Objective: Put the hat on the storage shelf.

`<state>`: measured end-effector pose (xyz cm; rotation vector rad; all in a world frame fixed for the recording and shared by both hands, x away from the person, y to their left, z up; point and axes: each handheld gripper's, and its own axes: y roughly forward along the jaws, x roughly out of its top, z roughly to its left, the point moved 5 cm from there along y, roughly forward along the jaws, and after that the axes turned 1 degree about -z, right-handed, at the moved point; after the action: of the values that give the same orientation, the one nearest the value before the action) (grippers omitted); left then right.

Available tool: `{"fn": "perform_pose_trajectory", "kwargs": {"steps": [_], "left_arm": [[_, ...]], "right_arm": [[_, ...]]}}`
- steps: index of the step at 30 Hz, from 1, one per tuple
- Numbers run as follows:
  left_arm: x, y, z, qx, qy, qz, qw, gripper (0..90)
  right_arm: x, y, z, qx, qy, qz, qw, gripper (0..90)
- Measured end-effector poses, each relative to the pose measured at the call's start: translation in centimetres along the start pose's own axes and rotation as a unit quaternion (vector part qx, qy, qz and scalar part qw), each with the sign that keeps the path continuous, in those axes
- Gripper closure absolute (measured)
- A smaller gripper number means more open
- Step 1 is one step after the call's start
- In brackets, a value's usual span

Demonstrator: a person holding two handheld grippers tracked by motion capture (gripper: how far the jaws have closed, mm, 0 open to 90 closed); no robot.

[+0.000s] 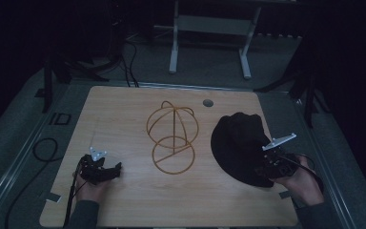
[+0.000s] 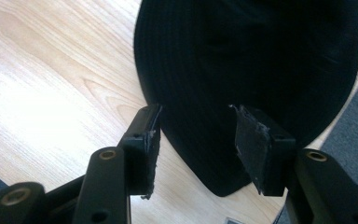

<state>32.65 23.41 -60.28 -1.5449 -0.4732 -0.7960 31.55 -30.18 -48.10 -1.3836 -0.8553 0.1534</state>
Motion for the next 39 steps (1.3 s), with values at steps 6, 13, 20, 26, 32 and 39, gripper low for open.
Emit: {"fn": "perform_pose_trajectory", "kwargs": {"steps": [6, 13, 20, 26, 32, 39], "left_arm": [[0.0, 0.0, 0.0, 0.000, 0.000, 0.000, 1.0000, 13.1], [0.0, 0.0, 0.0, 0.000, 0.000, 0.000, 1.0000, 13.1], [0.0, 0.0, 0.0, 0.000, 0.000, 0.000, 1.0000, 13.0], [0.0, 0.0, 0.0, 0.000, 0.001, 0.001, 1.0000, 13.0], [0.0, 0.0, 0.0, 0.000, 0.001, 0.001, 1.0000, 13.1], [0.0, 0.0, 0.0, 0.000, 0.001, 0.001, 1.0000, 13.0]], "right_arm": [[-0.3, -0.7, -1.1, -0.007, 0.018, -0.003, 0.9998, 49.9], [-0.3, -0.8, -2.1, -0.034, 0.036, 0.005, 0.9988, 47.6], [0.4, -0.3, -3.0, -0.049, 0.046, 0.011, 0.9977, 44.3], [1.0, 0.3, -3.4, -0.048, 0.049, 0.018, 0.9975, 43.2], [1.7, 1.0, -3.8, -0.049, 0.052, 0.026, 0.9971, 41.5], [2.5, 1.7, -4.5, -0.048, 0.060, 0.039, 0.9962, 39.1]]}}
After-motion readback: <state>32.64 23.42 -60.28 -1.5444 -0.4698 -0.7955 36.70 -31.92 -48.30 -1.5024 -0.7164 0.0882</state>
